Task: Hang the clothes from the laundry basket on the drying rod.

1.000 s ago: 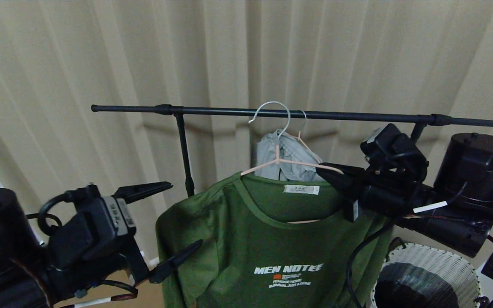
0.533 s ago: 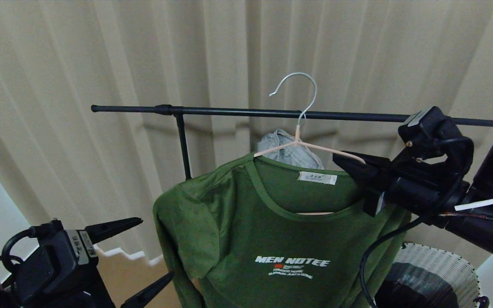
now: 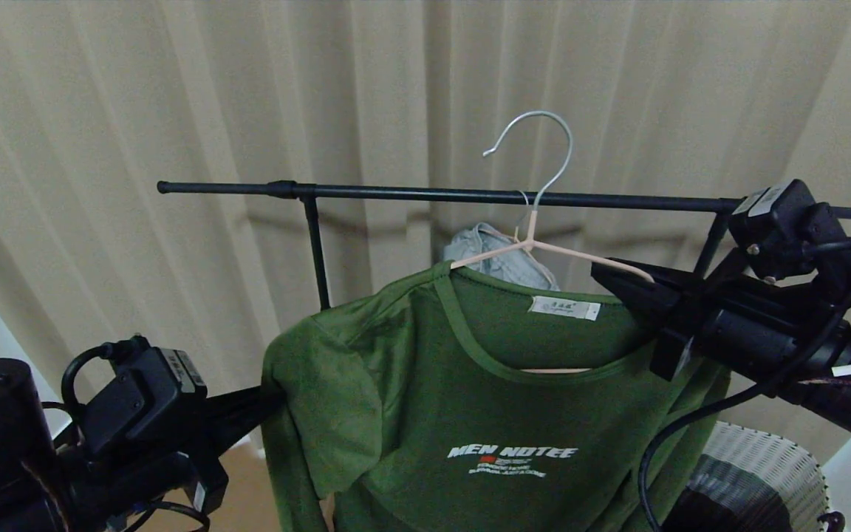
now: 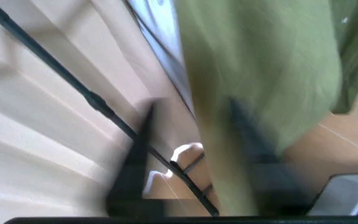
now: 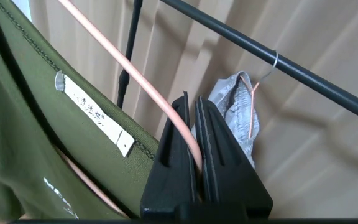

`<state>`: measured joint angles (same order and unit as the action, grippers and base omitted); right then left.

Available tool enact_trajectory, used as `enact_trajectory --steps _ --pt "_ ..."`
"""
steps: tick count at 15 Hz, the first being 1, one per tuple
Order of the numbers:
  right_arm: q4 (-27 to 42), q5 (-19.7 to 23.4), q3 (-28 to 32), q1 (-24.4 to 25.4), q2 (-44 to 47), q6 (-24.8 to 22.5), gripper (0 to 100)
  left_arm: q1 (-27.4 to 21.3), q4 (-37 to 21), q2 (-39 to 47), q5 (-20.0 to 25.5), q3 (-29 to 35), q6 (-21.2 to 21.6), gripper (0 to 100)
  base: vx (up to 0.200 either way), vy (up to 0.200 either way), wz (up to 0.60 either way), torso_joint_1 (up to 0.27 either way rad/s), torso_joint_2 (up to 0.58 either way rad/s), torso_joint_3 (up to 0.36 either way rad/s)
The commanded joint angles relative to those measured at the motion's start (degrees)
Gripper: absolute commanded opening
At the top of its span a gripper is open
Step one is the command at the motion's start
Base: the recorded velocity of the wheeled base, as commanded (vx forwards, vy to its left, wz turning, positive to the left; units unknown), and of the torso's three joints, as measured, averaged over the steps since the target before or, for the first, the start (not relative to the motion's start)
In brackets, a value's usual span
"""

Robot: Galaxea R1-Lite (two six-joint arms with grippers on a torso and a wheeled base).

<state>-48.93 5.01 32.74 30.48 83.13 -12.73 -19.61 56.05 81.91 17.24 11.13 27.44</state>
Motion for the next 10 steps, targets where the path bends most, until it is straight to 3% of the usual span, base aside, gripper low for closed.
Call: enact_trajectory --steps 1,3,8,10 --pt "0.0 -0.1 0.0 -0.1 -0.2 0.0 0 0.0 0.1 0.9 0.0 0.6 0.1 0 0.000 0.000 0.00 0.000 0.00 0.000" --pt "0.0 -0.4 0.0 -1.2 -0.2 -0.1 0 1.5 1.9 0.3 0.0 -0.2 0.6 0 0.000 0.000 0.00 0.000 0.00 0.000" --pt "0.0 -0.4 -0.7 -6.3 -0.4 -0.2 0 13.0 9.8 0.8 0.5 0.4 0.2 0 0.000 0.000 0.00 0.000 0.00 0.000" --pt "0.0 -0.4 -0.6 -6.3 -0.5 -0.2 0 13.4 9.8 0.7 0.4 0.1 0.1 0 0.000 0.000 0.00 0.000 0.00 0.000"
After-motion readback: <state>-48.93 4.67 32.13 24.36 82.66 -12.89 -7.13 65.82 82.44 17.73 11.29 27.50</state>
